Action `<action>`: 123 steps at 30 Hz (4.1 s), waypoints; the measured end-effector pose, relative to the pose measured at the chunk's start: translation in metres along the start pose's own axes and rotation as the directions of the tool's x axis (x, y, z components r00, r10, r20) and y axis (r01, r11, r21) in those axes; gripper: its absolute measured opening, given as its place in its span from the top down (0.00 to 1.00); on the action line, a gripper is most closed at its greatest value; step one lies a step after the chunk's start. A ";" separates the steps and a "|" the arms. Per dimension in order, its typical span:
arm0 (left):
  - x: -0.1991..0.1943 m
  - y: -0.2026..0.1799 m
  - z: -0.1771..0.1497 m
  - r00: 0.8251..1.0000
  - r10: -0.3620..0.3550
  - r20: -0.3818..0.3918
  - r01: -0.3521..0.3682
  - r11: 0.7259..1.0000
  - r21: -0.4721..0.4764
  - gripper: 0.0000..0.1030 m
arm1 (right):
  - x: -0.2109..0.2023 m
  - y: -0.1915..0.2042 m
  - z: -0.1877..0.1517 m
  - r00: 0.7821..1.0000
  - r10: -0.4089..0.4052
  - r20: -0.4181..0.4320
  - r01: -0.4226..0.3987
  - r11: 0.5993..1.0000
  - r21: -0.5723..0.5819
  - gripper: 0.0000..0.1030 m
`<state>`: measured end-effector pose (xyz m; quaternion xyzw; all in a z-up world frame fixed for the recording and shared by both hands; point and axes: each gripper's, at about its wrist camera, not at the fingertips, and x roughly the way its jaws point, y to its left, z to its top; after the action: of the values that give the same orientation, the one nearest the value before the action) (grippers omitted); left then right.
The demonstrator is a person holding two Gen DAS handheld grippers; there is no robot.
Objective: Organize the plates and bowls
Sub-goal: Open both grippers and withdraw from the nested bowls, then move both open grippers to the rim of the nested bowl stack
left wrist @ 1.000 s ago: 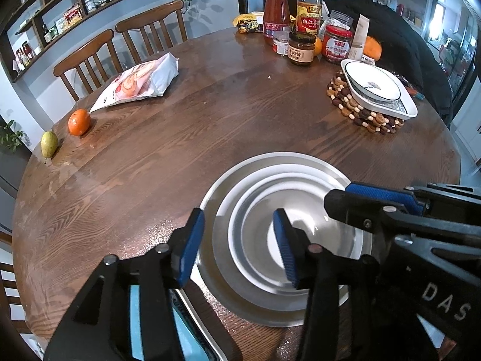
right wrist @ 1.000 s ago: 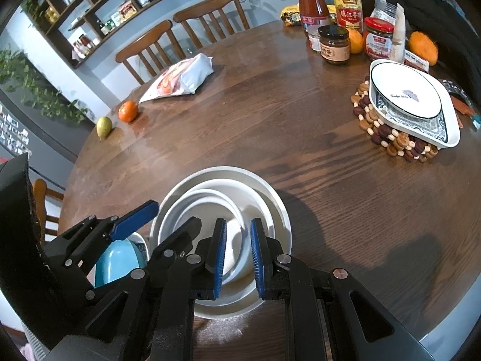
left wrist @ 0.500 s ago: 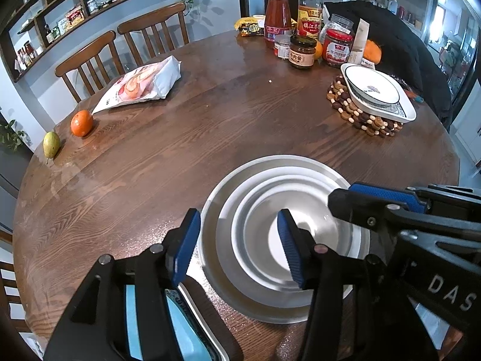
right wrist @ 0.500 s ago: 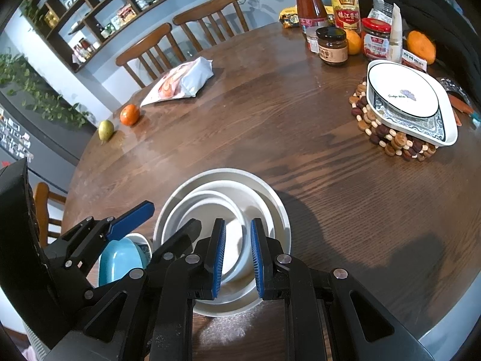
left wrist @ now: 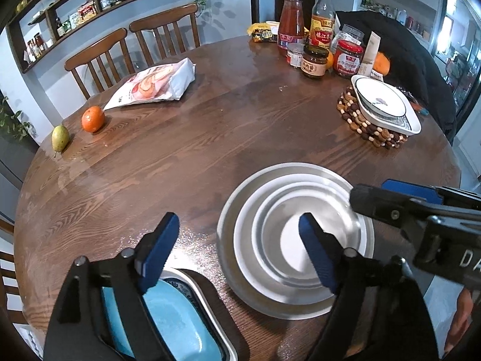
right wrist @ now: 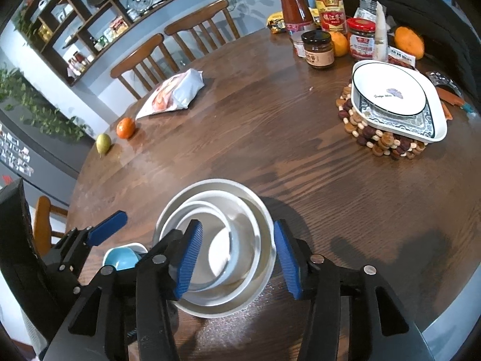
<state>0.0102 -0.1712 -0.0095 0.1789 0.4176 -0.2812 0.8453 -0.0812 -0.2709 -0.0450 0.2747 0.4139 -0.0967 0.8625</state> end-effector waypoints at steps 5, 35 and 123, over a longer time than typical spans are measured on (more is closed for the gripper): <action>-0.005 0.005 0.000 1.000 0.003 0.004 -0.003 1.000 -0.011 0.14 | -0.004 -0.007 0.000 1.000 0.009 0.003 -0.009 1.000 0.014 0.46; 0.026 0.076 0.007 0.968 -0.076 -0.239 0.049 0.992 -0.118 0.02 | 0.007 -0.058 -0.018 0.990 0.052 -0.130 -0.032 0.987 0.154 0.38; 0.042 0.028 0.004 0.971 -0.052 -0.235 0.062 0.997 0.037 0.74 | 0.031 -0.028 -0.022 0.990 0.038 -0.138 -0.029 0.997 0.066 0.87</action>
<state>0.0507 -0.1653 -0.0386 0.2173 0.5130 -0.2915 0.7776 -0.0870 -0.2801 -0.0909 0.3150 0.4649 -0.0762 0.8239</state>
